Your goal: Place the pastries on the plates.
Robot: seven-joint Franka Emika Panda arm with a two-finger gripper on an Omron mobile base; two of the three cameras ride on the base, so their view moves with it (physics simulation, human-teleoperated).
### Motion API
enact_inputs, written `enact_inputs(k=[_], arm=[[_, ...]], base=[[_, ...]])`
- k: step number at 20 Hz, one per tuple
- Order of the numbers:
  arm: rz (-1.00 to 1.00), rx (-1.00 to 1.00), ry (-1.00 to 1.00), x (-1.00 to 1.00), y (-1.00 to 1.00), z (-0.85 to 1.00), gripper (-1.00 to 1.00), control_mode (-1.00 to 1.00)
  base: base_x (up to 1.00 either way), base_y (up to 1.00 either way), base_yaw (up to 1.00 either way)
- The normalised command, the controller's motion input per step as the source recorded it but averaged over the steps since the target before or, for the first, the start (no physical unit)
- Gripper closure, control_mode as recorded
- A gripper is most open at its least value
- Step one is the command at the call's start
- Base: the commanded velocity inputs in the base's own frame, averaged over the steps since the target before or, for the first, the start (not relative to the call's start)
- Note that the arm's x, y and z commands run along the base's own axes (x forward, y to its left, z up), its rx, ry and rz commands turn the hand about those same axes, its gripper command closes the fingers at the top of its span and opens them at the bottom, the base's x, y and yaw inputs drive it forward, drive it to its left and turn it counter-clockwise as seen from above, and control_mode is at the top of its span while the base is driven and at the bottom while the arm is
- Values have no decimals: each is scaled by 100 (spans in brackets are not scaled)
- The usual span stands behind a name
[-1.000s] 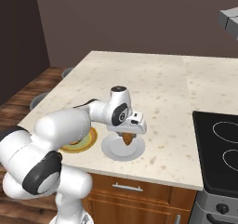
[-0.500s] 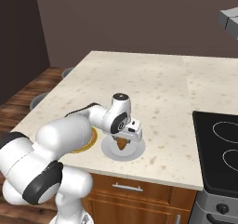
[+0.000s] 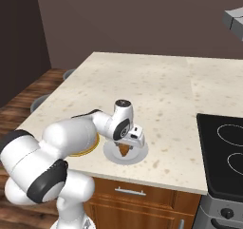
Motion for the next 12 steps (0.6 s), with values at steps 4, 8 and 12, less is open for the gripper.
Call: enact_inputs(k=[4, 8, 12], arm=[[0, 0, 0, 6, 0, -22, 100, -100], [0, 0, 0, 3, 0, -28, 100, -100], [0, 0, 0, 0, 0, -31, 100, -100]], base=[[0, 0, 0], [0, 0, 0], [0, 0, 0]])
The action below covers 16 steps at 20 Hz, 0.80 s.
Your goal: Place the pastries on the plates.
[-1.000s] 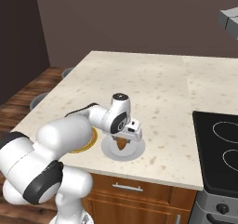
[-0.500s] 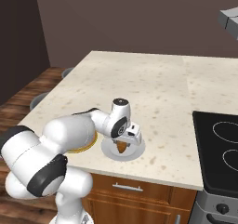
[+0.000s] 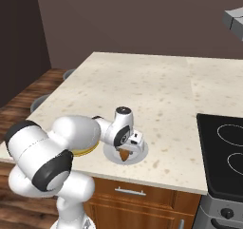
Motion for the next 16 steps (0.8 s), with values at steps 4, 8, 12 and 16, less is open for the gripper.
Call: enact_inputs(k=[4, 8, 12, 16], arm=[[0, 0, 0, 1, 0, -15, 100, -100], [0, 2, 0, 0, 0, -6, 100, -100], [0, 0, 0, 3, 0, 0, 100, -100], [0, 0, 0, 9, 3, 0, -100, -100]], base=[[0, 0, 0], [0, 0, 0], [0, 0, 0], [0, 0, 0]])
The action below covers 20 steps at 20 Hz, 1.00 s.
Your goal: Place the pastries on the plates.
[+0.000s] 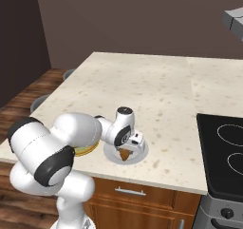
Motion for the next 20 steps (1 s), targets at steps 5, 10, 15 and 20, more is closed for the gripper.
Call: enact_inputs(k=[5, 10, 15, 20], arm=[[0, 0, 0, 1, 1, 0, -100, -100], [0, 0, 0, 0, 0, 0, -100, -100], [0, 0, 0, 0, 0, 11, -100, -100], [-1, 1, 0, -2, 0, 43, -100, -100]], base=[[0, 0, 0], [0, 0, 0], [0, 0, 0], [0, 0, 0]])
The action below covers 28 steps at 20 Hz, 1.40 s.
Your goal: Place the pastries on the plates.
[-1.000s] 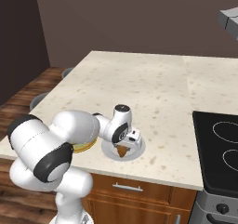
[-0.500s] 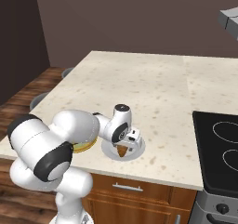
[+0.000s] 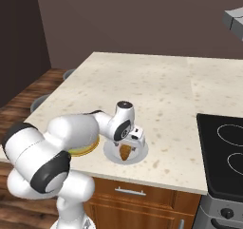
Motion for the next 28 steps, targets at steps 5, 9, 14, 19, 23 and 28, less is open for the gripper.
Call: enact_inputs(k=[5, 9, 14, 19, 23, 28], arm=[[-4, 0, 0, -17, 3, 58, -100, -100], [-5, 1, 0, -32, 23, 64, -100, -100], [-5, 5, 0, -46, 62, 53, -100, -100], [-5, 0, 0, -64, 78, 24, -100, -100], [-8, -1, -6, -98, 57, 21, -100, -100], [-8, -4, -3, -42, 49, 39, -100, -100]], base=[[0, 0, 0], [0, 0, 0], [0, 0, 0], [0, 0, 0], [0, 0, 0], [0, 0, 0]])
